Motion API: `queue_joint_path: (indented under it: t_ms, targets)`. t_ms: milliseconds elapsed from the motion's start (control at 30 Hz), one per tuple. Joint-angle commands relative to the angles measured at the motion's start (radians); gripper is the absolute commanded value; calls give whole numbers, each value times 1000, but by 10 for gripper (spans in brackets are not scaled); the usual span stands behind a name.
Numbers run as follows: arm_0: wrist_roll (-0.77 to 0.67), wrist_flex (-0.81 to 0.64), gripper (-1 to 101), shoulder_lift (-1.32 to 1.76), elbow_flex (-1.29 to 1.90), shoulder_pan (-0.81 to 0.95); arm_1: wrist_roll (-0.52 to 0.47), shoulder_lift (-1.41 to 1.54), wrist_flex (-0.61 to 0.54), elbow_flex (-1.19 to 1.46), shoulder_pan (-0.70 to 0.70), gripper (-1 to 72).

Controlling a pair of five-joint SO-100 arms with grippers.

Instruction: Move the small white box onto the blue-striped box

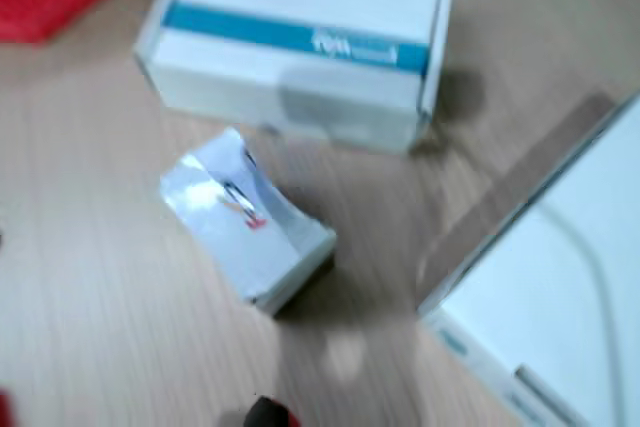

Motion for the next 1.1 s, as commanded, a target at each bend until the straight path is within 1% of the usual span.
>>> queue_joint_path:
  t_ms: [0,33,100,167,233,267,300,333,367,400,467,500,600,633,667,833,1000,1067]
  targets:
    - [-17,-14,0,25,-18,-25,-149,-163,-64,-8,58,458]
    - [-17,-15,0,25,-18,-25,-178,-221,-117,-8,104,458]
    - [-17,-17,0,25,-18,-25,-195,-337,-201,-8,150,477]
    - [-15,-18,0,21,-18,-28,-216,-419,-213,-51,147,485]
    - [-11,-18,0,20,-18,-29,-258,-482,-163,-129,110,494]
    - [-8,-18,0,18,-18,-29,-301,-537,-110,-196,104,500]
    - [-6,-20,0,18,-18,-29,-341,-586,-86,-258,106,504]
    - [-8,-20,0,18,-18,-28,-405,-638,-38,-330,121,506]
    - [-9,-21,0,18,-18,-28,-457,-680,41,-431,123,506]
    - [-14,-26,0,18,-18,-28,-480,-689,69,-505,117,512]
    - [-35,-37,0,18,-18,-25,-589,-658,69,-526,123,512]
    - [-49,-38,0,18,-18,-15,-600,-673,69,-520,109,514]
    - [-75,-44,0,21,-18,-9,-683,-657,67,-380,35,514]
    - [-84,-48,0,23,-18,-8,-716,-658,60,-339,25,514]
    - [-91,-49,0,25,-18,-8,-729,-673,38,-311,2,514]
    - [-101,-64,0,25,-18,-14,-782,-767,-118,-264,-61,514]
    - [-106,-78,0,18,-18,-17,-874,-881,-187,-364,28,512]
    - [-106,-81,0,17,-18,-17,-888,-937,-206,-413,55,512]
